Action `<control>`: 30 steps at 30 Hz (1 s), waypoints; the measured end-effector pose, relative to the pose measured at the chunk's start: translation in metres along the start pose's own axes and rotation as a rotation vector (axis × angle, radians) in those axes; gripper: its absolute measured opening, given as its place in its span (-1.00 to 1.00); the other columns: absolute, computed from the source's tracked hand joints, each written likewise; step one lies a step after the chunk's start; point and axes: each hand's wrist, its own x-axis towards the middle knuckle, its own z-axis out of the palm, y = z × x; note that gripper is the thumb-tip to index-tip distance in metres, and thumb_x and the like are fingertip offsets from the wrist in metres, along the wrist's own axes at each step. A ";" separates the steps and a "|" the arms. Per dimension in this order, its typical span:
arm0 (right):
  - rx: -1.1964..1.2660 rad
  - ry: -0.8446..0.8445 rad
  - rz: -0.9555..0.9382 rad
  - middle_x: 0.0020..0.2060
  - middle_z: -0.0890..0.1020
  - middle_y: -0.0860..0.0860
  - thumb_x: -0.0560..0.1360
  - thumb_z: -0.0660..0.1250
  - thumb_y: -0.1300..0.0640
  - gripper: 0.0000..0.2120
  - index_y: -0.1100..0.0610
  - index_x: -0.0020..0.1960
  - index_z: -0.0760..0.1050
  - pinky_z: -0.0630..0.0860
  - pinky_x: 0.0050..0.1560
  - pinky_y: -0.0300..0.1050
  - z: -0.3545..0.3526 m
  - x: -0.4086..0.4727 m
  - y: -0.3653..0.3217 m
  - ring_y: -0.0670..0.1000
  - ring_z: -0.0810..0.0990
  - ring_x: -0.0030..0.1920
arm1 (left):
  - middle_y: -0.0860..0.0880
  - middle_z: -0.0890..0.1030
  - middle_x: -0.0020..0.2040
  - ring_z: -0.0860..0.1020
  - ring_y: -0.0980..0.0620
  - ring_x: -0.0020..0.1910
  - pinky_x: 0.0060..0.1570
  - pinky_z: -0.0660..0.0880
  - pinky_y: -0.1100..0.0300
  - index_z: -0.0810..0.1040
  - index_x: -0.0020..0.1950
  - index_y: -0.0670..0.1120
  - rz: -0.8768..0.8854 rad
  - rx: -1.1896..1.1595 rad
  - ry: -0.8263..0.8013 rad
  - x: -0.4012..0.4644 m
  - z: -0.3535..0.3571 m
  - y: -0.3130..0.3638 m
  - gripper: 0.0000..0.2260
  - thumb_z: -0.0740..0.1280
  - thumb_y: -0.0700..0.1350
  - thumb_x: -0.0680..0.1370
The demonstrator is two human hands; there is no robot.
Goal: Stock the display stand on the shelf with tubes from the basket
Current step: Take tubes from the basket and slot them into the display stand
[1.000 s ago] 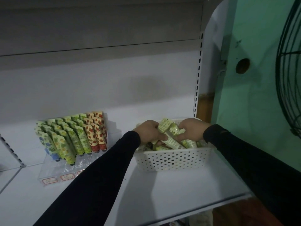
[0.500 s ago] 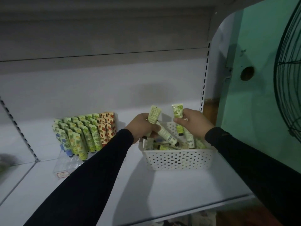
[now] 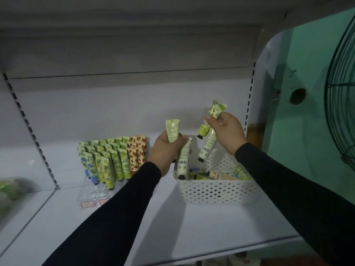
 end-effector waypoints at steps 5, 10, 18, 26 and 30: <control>0.177 -0.041 0.106 -0.29 0.44 0.06 0.42 0.30 -0.32 -0.32 0.38 -0.14 0.43 0.32 -0.20 -0.08 0.025 -0.005 -0.004 0.01 0.39 -0.30 | -0.21 0.59 -0.23 0.59 -0.10 -0.33 -0.34 0.55 0.12 0.53 -0.01 -0.22 -0.114 -0.072 -0.044 -0.019 -0.010 -0.002 -0.80 0.47 -0.14 0.51; 0.112 -0.046 0.094 -0.35 0.42 0.10 0.56 0.28 -0.13 -0.60 0.20 -0.21 0.47 0.27 -0.30 -0.13 0.051 -0.021 -0.014 0.02 0.35 -0.35 | -0.22 0.64 -0.18 0.60 -0.07 -0.33 -0.35 0.54 0.18 0.59 0.07 -0.33 -0.132 0.018 -0.149 -0.041 -0.034 -0.001 -0.67 0.50 -0.10 0.49; 0.160 -0.125 0.067 -0.33 0.53 0.13 0.56 0.31 -0.07 -0.63 0.25 -0.18 0.48 0.39 -0.29 -0.12 0.103 -0.050 -0.041 0.03 0.47 -0.33 | -0.12 0.68 -0.20 0.62 -0.04 -0.36 -0.36 0.55 0.16 0.60 0.06 -0.15 -0.189 0.139 -0.103 -0.067 -0.074 -0.005 -0.80 0.50 -0.23 0.47; 0.208 -0.258 0.091 -0.22 0.59 0.20 0.43 0.44 -0.01 -0.69 0.24 -0.12 0.51 0.55 0.03 0.28 0.114 -0.051 -0.049 0.07 0.57 -0.20 | -0.10 0.71 -0.16 0.66 -0.02 -0.28 -0.31 0.57 0.14 0.62 0.09 -0.14 -0.119 0.103 0.060 -0.104 -0.147 -0.019 -0.82 0.46 -0.22 0.50; 0.185 -0.289 0.038 -0.08 0.64 0.04 0.44 0.46 0.07 -0.85 0.00 -0.07 0.49 0.60 0.03 0.24 0.126 -0.056 -0.048 0.11 0.65 -0.01 | -0.10 0.69 -0.21 0.63 -0.04 -0.33 -0.34 0.57 0.13 0.63 0.04 -0.14 -0.038 0.052 0.309 -0.116 -0.190 -0.022 -0.87 0.46 -0.20 0.51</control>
